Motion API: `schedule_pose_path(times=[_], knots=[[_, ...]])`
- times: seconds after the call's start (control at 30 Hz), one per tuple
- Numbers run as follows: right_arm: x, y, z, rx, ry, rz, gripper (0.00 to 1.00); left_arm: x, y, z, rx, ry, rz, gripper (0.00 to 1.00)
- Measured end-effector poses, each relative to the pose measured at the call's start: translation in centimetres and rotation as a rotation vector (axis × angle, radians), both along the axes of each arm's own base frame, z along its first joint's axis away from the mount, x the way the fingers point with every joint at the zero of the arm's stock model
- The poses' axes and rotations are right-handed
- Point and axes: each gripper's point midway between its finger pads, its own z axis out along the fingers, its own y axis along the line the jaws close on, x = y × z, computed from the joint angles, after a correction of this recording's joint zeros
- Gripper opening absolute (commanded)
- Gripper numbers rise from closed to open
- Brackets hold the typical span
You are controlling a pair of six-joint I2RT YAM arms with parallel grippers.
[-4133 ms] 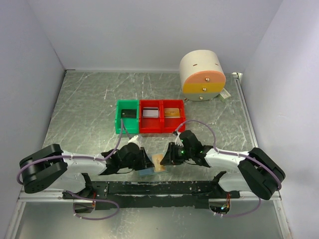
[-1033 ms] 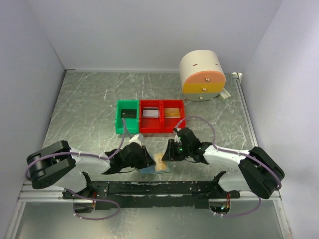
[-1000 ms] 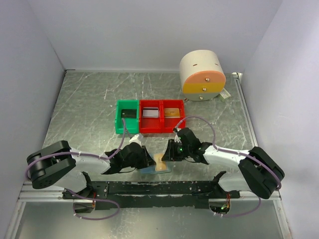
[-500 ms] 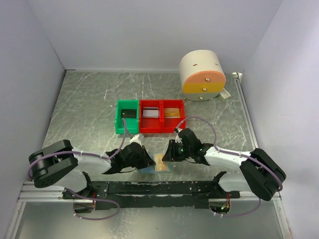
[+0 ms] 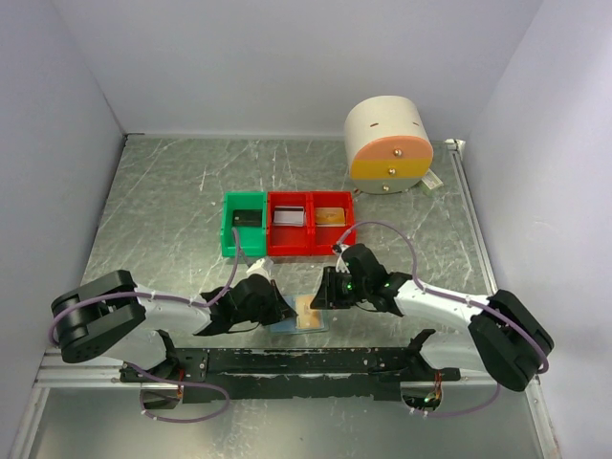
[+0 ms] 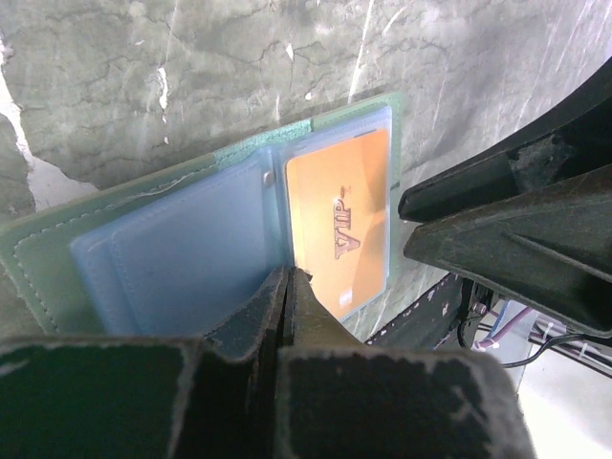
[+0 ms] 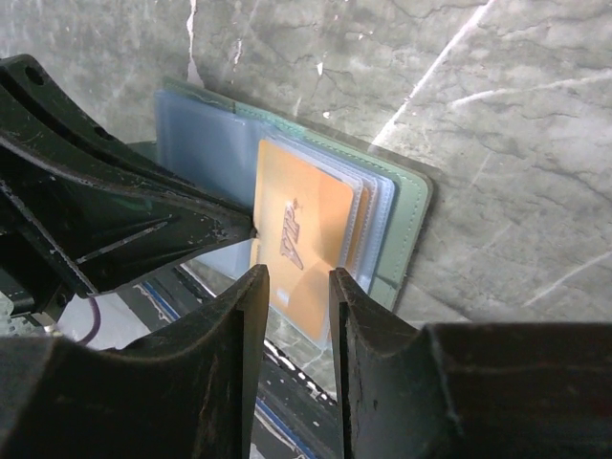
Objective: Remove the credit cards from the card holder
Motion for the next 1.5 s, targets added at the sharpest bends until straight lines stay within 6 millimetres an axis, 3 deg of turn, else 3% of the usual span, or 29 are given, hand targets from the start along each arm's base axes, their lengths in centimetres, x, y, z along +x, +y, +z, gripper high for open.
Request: schedule_pose_path(times=[0.4, 0.63, 0.73, 0.9, 1.07, 1.5], knots=[[-0.3, 0.6, -0.9, 0.015, 0.038, 0.015, 0.32, 0.0, 0.0, -0.1, 0.003, 0.001, 0.000, 0.07], [-0.3, 0.8, -0.8, 0.033, 0.038, 0.017, 0.32, 0.0, 0.1, -0.2, 0.000, 0.004, 0.005, 0.31], [-0.3, 1.1, -0.9, 0.054, 0.040, 0.017, 0.32, 0.1, -0.2, 0.1, -0.020, 0.001, 0.007, 0.37], [-0.4, 1.4, -0.8, 0.080, 0.046, 0.019, 0.31, 0.0, 0.0, 0.2, -0.062, -0.005, 0.018, 0.29], [-0.4, 1.5, -0.8, 0.093, 0.047, 0.017, 0.31, -0.2, 0.4, 0.0, -0.078, 0.000, 0.028, 0.08], [-0.3, 1.4, -1.1, 0.070, 0.046, 0.016, 0.32, -0.3, 1.5, 0.8, -0.055, -0.004, 0.052, 0.07]])
